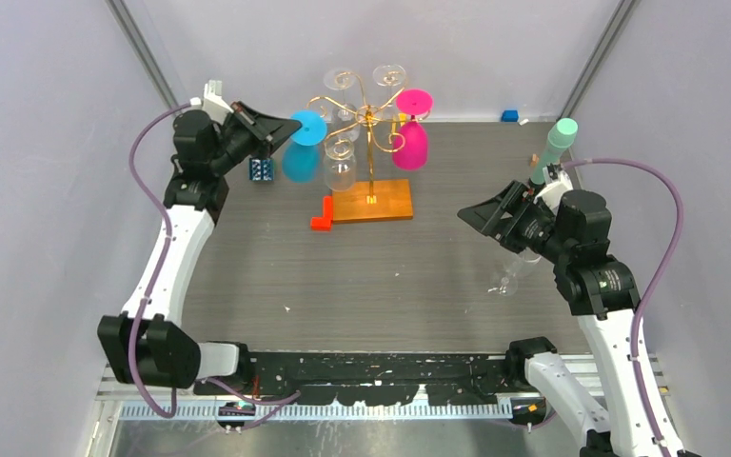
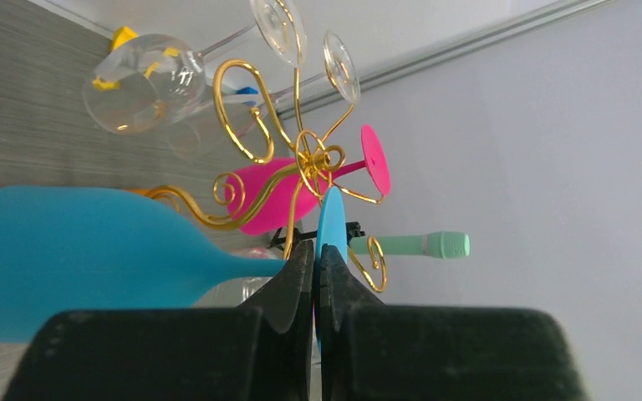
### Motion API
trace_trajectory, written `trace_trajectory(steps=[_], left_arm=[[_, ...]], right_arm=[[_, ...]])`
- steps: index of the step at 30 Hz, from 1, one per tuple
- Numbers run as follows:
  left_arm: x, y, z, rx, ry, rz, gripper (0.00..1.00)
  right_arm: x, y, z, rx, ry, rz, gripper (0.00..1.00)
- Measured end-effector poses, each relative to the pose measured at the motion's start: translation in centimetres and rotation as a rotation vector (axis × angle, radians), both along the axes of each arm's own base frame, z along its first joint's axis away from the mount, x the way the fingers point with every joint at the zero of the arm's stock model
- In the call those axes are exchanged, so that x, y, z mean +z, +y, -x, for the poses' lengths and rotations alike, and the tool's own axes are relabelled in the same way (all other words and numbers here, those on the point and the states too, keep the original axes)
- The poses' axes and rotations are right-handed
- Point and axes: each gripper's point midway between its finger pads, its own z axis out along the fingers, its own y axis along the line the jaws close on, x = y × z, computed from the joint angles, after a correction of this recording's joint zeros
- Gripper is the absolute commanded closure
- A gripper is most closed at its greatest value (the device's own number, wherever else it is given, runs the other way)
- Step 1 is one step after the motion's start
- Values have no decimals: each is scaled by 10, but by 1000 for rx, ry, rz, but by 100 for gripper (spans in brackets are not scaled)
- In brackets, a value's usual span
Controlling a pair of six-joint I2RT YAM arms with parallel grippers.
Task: Take the wine glass off the wine glass rack
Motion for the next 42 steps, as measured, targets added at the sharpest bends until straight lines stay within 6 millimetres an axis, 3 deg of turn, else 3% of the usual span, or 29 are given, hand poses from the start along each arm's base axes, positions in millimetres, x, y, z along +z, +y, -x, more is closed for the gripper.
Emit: trace_trajectory(steps=[4,9,15,18,22,29,34,37,42], left_arm=[[6,18,24,33,-1,-24,100],[22,26,71,9,-23,-100,100],[67,6,139,-180,-155,-130,100],[77,-4,171,-293,-195,-116,100],[85,-18,196,-412,-225,-52,100],[86,-52,202,-590,-195,202,100],[81,-77,181,-628,-103,413,100],[85,-79,179,-630,-94,501,100],[111,-68,187,-631,-175,601,100]], right_arm=[[5,6,2,27,-26,-34,16],[7,16,2,70,-39,-98,15],[19,28,-2,114,-76,-191,15],[25,34,-5,129,-99,-246,15],[32,45,-4,155,-129,-315,15],[58,86,21,311,-210,-393,15],[68,104,34,377,-251,-442,15],[68,111,35,395,-253,-457,15],[69,115,35,406,-259,-466,15]])
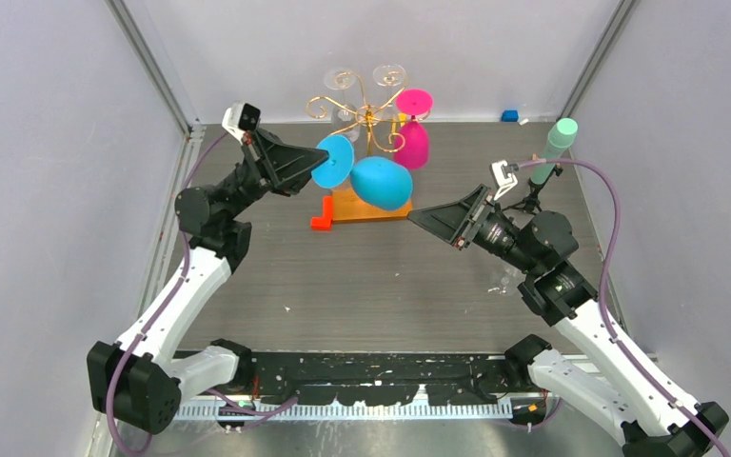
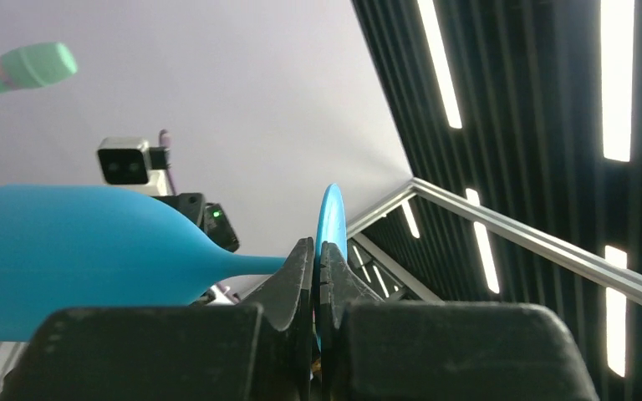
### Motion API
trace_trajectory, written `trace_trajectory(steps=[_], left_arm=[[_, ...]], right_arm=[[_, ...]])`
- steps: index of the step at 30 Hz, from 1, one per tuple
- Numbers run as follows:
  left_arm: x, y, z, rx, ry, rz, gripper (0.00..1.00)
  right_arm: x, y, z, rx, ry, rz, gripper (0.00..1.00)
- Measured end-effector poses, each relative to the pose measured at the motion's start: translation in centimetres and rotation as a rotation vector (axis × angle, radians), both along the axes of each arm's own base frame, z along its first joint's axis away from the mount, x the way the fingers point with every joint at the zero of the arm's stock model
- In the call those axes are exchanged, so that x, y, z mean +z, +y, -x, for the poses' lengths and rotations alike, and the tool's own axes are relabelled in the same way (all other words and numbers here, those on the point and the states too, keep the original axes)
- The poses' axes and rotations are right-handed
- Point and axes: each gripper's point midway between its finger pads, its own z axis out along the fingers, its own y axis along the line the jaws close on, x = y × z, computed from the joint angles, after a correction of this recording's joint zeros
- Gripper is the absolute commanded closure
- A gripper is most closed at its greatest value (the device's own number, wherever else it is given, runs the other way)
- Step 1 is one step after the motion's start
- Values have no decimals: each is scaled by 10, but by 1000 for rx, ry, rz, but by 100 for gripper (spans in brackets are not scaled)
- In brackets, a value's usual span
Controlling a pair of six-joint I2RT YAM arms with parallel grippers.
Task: Take the wine glass off the wine glass rack
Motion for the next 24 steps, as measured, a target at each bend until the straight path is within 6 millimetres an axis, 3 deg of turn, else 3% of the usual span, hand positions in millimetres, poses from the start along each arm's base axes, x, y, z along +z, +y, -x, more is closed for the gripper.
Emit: trace_trajectory(steps=[5,11,19,24], left_arm=[[15,8,7,-9,-16,81,100],[9,9,5,-24,46,129,100],[-8,8,-4,-25,140,156,100],[-5,12,-2,-21,137,191,89]], right_arm=[[4,1,-2,-6,-20,-19,15],[20,10,-8,18,-69,-86,16],[57,21,1,136,-155,-247,30],[67,18,11,179,-168,-317,53]])
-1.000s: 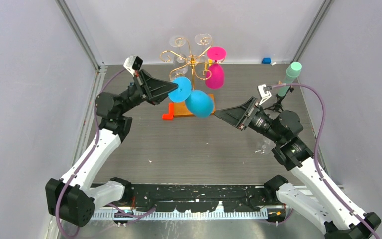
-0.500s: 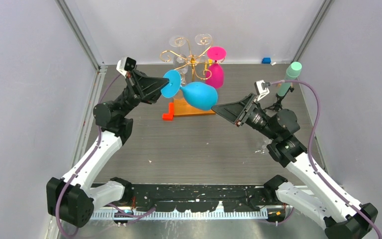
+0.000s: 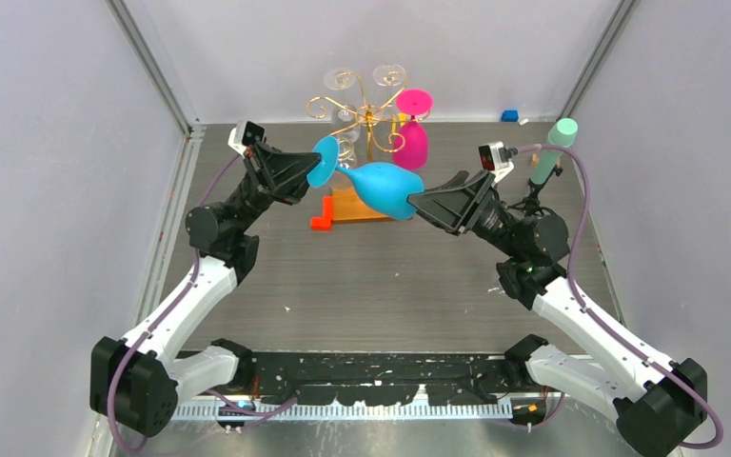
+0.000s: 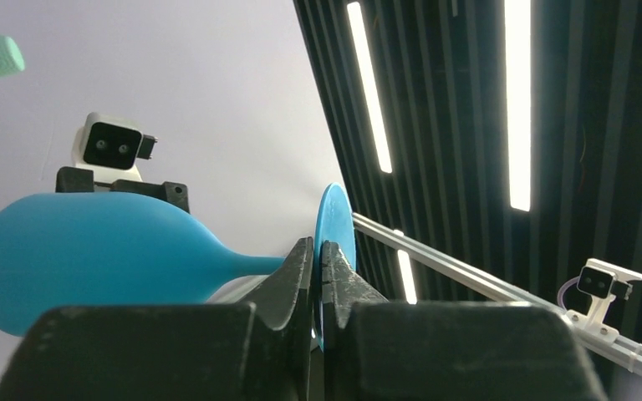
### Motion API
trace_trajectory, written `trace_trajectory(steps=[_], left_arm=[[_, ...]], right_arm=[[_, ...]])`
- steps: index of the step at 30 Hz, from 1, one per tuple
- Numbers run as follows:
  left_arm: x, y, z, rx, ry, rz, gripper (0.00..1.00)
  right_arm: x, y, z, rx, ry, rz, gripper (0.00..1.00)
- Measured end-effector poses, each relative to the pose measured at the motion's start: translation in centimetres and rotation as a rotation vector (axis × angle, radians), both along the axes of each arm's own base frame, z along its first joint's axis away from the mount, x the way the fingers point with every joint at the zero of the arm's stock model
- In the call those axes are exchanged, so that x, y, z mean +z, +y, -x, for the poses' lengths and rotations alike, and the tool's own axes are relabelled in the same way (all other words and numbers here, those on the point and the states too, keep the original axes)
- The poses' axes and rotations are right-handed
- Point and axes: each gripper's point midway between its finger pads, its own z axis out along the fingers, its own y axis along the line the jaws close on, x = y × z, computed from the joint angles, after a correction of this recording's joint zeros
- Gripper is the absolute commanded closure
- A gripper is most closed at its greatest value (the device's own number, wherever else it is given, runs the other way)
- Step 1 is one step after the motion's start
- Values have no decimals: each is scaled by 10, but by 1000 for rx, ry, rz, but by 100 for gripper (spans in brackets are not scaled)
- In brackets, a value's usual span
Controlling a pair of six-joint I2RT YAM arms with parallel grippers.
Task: Take the wine glass off the wine glass rack
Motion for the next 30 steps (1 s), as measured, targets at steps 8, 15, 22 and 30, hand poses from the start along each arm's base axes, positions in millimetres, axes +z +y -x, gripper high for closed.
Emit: trace_trajectory(steps=[8,15,22,30], left_arm=[[0,-1,0,9,-27,-4,74],[-18,-11,-15,52,-33,-78,23],[-22,-10,-10,165,-112,-165,13],[-45,-1,-12,385,-174,-378,7]], right_arm=[[12,-4,11,36,-11,-43,98],[22,-9,17,24,-30,-45,100],[18,-10,11,-35,11,15,100],[22,-28,5,-213,16,166,100]])
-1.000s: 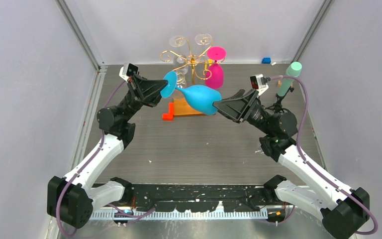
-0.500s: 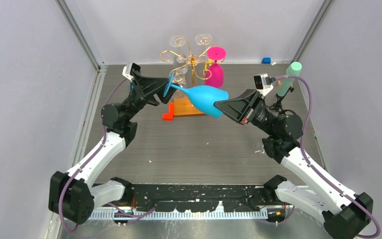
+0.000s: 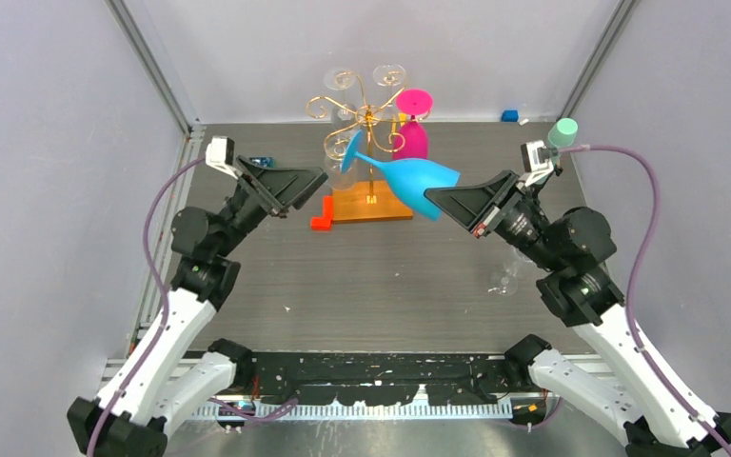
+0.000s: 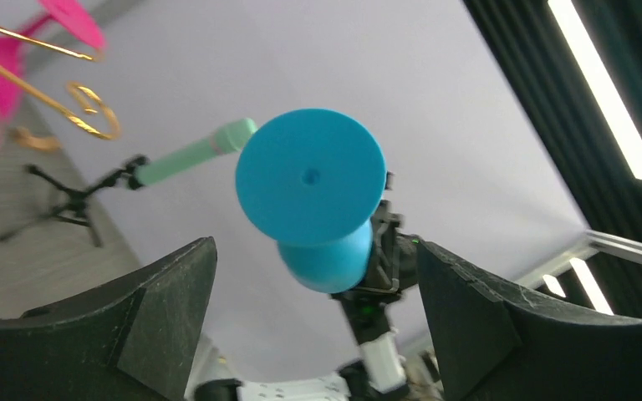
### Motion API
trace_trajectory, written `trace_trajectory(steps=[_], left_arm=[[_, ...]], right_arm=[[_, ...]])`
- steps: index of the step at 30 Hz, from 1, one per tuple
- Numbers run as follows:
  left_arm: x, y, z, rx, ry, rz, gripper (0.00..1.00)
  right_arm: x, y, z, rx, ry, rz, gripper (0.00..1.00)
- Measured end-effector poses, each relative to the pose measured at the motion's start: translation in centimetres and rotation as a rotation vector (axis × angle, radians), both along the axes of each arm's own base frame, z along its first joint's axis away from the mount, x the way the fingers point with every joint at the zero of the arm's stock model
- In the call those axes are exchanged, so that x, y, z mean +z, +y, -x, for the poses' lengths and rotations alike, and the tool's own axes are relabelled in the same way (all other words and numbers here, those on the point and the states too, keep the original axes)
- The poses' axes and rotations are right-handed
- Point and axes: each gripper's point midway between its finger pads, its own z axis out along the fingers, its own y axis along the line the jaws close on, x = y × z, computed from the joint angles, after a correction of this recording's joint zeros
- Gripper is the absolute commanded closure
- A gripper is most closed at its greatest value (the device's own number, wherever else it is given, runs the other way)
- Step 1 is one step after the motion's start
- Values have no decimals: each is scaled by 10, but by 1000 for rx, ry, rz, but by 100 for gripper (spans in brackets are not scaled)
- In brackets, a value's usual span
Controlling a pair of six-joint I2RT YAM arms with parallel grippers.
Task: Take the wine glass off the wine glass rack
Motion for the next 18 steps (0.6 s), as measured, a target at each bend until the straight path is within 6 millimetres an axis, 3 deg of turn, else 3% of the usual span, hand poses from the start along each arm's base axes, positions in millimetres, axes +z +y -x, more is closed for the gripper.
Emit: trace_trajectory(steps=[7,13,18], left_arm=[[-31,27,-6,248,15,-177,4],[-57,41,-17,366,37,-302,3],[-77,49,-26,431,70,-387,3]], right_arm=[[-39,-17,-15,-161,96,205,100],[-74,-15,-27,-161,169,473,100],[-128,-11,-23,-70,271,707,100]])
